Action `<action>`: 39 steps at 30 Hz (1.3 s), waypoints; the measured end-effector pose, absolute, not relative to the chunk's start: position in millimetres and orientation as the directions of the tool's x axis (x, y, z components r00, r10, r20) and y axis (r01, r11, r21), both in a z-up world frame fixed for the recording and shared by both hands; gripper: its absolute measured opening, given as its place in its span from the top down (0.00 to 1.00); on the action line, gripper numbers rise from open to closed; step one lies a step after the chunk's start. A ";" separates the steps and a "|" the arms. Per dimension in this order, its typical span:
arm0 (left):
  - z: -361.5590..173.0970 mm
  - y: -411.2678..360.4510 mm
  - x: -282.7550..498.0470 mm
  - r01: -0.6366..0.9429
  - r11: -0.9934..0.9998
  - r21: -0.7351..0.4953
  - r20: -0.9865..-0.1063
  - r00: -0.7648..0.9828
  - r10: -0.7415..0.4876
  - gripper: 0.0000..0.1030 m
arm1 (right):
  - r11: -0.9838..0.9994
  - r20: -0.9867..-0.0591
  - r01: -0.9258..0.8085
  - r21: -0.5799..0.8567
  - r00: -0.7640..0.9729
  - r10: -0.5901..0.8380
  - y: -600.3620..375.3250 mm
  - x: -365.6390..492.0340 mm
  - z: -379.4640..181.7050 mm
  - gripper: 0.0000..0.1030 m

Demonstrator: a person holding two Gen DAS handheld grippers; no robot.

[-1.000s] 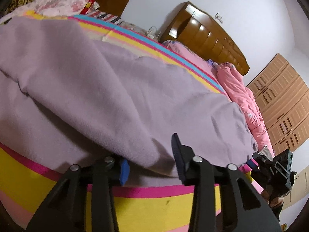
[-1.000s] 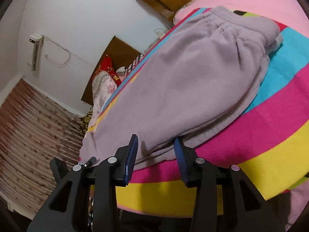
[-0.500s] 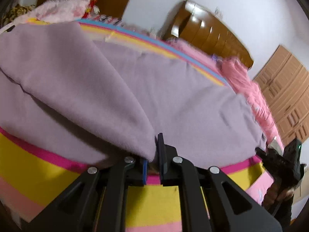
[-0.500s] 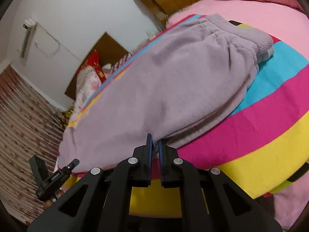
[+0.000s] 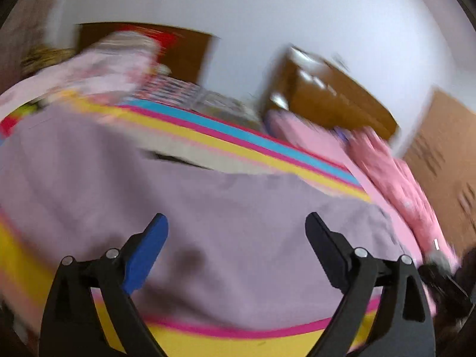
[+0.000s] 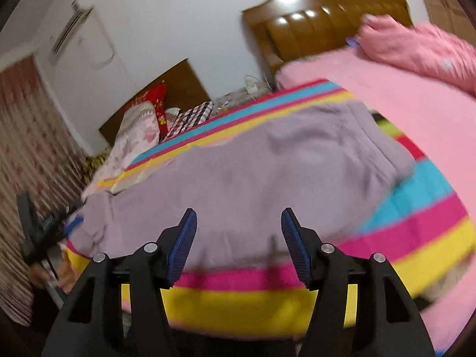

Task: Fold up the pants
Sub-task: 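Open both grippers and release the folded sweatpants onto the bed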

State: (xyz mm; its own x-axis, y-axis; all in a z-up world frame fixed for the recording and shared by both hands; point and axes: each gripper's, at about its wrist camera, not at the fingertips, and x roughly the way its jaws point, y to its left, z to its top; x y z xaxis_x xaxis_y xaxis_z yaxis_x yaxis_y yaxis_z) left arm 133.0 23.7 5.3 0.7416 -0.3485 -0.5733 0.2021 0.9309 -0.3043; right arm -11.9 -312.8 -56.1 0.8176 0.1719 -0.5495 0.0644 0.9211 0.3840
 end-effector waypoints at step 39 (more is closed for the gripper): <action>-58.6 -149.5 300.4 0.417 0.902 -0.113 -0.784 0.521 -0.339 0.02 | 0.994 -0.790 0.060 0.092 0.612 0.037 -309.4 46.5 -102.5 0.16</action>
State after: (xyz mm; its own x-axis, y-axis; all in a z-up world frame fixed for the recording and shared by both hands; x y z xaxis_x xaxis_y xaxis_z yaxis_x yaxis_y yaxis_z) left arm 300.4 -149.5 -58.6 0.5208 -0.3387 -0.7836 0.4165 0.9021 -0.1130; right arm 46.5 -309.4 -102.5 0.6116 0.0366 -0.7903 0.0598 0.9939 0.0923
